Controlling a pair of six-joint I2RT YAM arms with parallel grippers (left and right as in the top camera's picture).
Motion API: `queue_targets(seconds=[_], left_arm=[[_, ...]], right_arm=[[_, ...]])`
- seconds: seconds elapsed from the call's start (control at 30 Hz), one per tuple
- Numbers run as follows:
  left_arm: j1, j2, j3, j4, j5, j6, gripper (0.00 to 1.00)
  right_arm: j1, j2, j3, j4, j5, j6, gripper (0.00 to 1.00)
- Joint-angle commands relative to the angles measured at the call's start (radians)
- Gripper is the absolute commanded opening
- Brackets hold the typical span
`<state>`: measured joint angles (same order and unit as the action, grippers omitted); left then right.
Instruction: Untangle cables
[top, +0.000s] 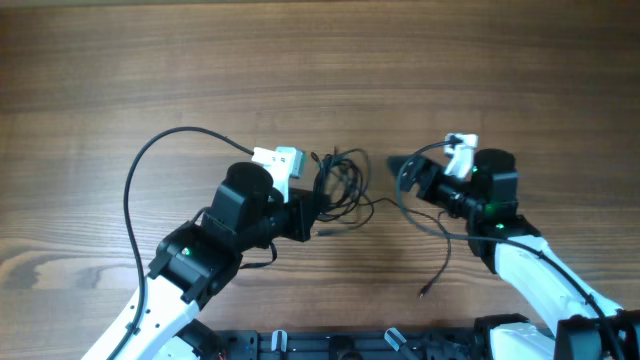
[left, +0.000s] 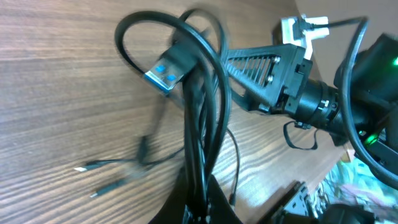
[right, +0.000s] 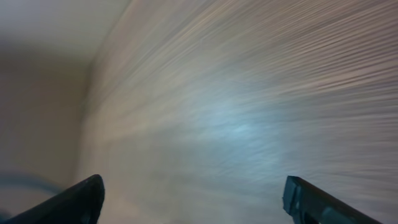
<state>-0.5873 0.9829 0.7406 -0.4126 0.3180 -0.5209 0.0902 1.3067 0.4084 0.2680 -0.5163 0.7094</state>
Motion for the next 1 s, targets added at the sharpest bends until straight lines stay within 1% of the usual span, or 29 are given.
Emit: queue_targets(seconds=[0.0,0.07,0.1,0.17,0.23,0.3,0.43,0.63,0.73,0.97], left_arm=[[0.006,0.046,0.024,0.064,0.012,-0.014,0.04],[-0.002,0.081,0.024,0.111,0.045,-0.002,0.04],[-0.008,0.103,0.024,0.138,0.062,0.019,0.04],[-0.028,0.156,0.024,0.196,0.117,0.092,0.04],[-0.044,0.221,0.024,0.252,0.209,0.195,0.04],[-0.044,0.259,0.024,0.26,0.217,0.228,0.04],[-0.023,0.287,0.024,0.274,0.204,0.23,0.04],[0.082,0.285,0.024,0.306,0.202,0.221,0.04],[0.119,0.285,0.024,0.308,0.206,0.187,0.04],[0.133,0.285,0.024,0.373,0.374,0.187,0.04]], right_arm=[[-0.017,0.011,0.0,0.008,0.085,0.023,0.99],[-0.017,0.011,0.0,0.018,0.059,0.022,1.0],[-0.017,0.011,0.0,0.026,0.044,0.013,1.0],[-0.017,0.011,0.0,0.062,-0.02,-0.053,1.0],[-0.017,0.011,0.0,0.145,-0.185,-0.159,0.99],[-0.017,0.011,0.0,0.199,-0.288,-0.216,0.99],[-0.017,0.011,0.0,0.209,-0.321,-0.24,0.98],[-0.017,0.011,0.0,0.208,-0.341,-0.242,0.98],[-0.016,0.011,0.0,0.206,-0.356,-0.27,0.98],[-0.014,0.012,-0.001,0.184,-0.296,-0.291,0.99]])
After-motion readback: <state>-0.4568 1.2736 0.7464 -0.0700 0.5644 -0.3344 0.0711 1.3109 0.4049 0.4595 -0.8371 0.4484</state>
